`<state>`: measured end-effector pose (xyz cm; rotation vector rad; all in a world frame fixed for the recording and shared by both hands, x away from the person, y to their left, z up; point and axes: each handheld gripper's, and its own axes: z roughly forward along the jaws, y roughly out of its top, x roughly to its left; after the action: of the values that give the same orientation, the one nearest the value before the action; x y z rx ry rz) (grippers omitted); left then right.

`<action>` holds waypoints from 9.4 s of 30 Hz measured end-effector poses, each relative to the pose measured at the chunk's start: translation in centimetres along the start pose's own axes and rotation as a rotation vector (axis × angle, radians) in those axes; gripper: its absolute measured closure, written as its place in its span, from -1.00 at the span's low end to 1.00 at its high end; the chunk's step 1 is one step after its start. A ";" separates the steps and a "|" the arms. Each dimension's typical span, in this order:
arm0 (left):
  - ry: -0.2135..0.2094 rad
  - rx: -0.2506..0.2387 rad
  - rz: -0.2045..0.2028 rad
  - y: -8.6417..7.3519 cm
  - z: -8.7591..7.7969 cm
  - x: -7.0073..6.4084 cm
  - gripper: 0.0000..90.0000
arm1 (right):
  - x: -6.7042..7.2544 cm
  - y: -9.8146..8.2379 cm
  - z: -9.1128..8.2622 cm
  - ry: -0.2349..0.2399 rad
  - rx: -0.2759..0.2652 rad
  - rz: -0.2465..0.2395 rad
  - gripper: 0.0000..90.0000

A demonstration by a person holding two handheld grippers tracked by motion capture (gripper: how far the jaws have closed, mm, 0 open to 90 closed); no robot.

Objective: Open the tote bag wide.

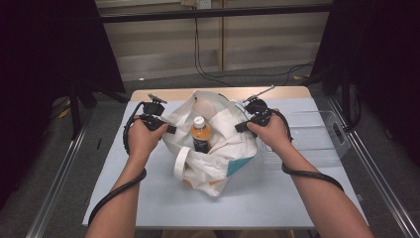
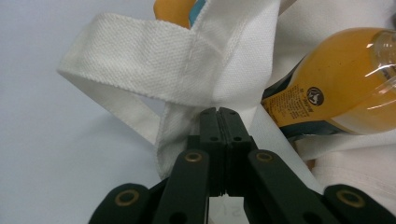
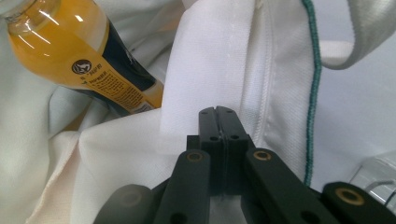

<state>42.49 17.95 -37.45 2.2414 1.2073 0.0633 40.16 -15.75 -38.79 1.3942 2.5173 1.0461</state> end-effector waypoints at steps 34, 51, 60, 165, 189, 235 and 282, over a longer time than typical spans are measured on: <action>-0.009 0.019 -0.027 -1.6 1.8 0.7 0.98 | -0.6 -1.0 0.7 -0.011 0.013 0.009 1.00; -0.014 0.037 -0.033 -2.6 2.6 0.9 0.98 | -0.6 -1.3 1.2 -0.020 0.025 0.004 1.00; -0.015 0.033 -0.041 -3.1 3.0 1.0 0.98 | -0.4 -1.4 1.4 -0.028 0.034 0.008 0.99; 0.069 -0.098 -0.097 -7.9 -3.6 3.6 -0.81 | 5.7 2.4 1.5 0.056 0.065 -0.193 -0.48; 0.063 -0.076 -0.094 -9.9 -2.3 3.8 -0.81 | 6.3 3.1 2.2 0.062 0.070 -0.235 -0.50; 0.037 -0.086 -0.109 -11.5 0.0 3.4 -0.81 | 7.9 4.7 4.7 0.078 0.075 -0.270 -0.63; 0.001 -0.072 -0.136 -12.1 0.4 3.5 -0.81 | 8.9 4.7 5.8 0.066 0.094 -0.309 -0.34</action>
<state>35.65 25.54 -44.80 2.0924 1.3342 0.0538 40.58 -4.14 -38.26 0.9581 2.7438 0.9390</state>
